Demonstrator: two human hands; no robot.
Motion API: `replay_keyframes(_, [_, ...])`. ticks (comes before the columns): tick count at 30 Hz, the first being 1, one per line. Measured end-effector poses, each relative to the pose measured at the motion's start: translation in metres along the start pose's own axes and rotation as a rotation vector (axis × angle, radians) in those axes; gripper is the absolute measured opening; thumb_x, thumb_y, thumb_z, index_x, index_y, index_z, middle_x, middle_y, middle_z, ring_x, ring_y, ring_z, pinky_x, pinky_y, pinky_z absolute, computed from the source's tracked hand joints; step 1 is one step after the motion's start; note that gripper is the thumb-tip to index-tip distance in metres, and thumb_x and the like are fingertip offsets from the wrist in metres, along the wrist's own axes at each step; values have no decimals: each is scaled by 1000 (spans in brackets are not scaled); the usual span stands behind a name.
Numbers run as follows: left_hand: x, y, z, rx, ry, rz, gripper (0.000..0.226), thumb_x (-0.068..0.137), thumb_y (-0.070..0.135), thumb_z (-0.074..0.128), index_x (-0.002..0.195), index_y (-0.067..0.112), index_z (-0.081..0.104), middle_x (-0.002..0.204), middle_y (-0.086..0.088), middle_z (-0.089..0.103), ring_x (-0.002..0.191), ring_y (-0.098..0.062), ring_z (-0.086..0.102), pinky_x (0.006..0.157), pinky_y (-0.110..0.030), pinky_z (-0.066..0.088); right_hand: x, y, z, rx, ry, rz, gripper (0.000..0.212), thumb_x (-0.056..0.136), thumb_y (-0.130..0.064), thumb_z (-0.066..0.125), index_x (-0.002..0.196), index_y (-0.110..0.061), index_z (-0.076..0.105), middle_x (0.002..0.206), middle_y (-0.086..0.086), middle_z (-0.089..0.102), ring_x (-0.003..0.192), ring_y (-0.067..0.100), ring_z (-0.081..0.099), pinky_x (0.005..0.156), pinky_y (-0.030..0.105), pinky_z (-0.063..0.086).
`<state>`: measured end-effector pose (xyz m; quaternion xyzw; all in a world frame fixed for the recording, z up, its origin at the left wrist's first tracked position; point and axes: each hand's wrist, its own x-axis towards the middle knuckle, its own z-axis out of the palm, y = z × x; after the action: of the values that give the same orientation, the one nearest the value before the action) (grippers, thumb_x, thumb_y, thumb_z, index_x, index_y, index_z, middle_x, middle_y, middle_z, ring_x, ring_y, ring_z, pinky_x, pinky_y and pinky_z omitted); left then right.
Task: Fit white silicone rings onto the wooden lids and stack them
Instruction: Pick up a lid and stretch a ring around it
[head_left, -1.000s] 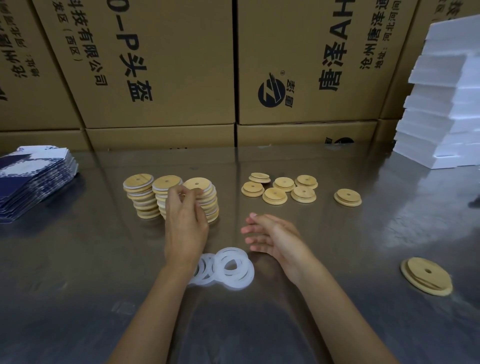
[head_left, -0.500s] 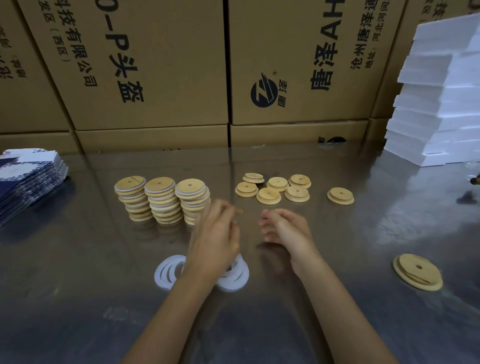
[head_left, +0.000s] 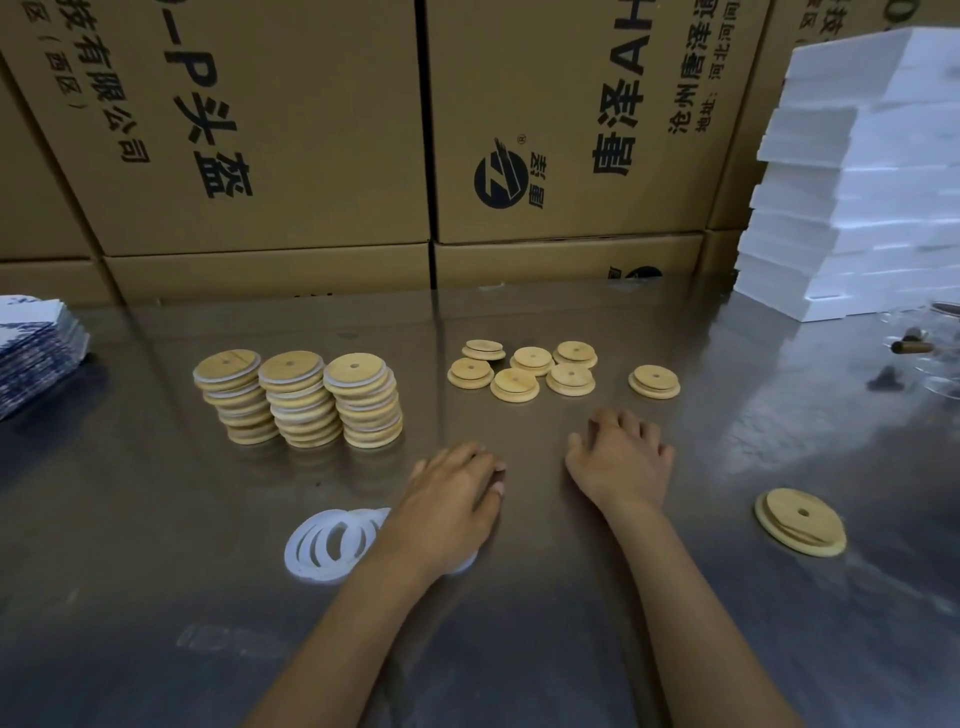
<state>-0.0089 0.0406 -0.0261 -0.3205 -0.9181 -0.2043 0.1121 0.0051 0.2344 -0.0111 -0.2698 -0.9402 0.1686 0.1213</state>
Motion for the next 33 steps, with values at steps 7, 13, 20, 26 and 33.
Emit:
replay_keyframes(7, [0,-1,-4,25,-24,25,33,100,35,40,130,29,53,132,12,49,121,-10,42,84,-24,20,6,4,-1,-131,20,-49,47,98,-51,40,131,-21,52,136,6,51,126,29,43,101,42,35])
replay_keyframes(13, [0,-2,-2,26,-21,22,32,100,36,41,128,30,54,132,13,49,121,-9,42,77,-22,14,40,33,-7,7,-8,-14,81,96,-52,52,159,-13,19,154,16,34,139,36,33,112,44,31])
replay_keyframes(20, [2,-5,-1,11,-28,27,31,100,35,41,128,30,54,131,13,49,121,-9,42,82,-24,18,76,39,-15,37,-92,109,70,99,-49,46,154,-10,27,154,19,33,134,38,46,104,45,43])
replay_keyframes(26, [2,-4,-1,18,-21,22,30,100,35,41,127,30,54,129,14,49,118,-9,43,81,-24,19,60,33,-4,-28,101,25,45,102,-45,43,135,-15,45,128,20,47,109,39,57,86,43,48])
replay_keyframes(33, [2,-4,-2,2,-24,16,31,100,34,41,127,30,55,131,13,49,122,-9,42,85,-25,22,56,44,-5,38,135,-50,33,101,-46,46,117,-18,53,128,16,51,120,35,49,101,45,38])
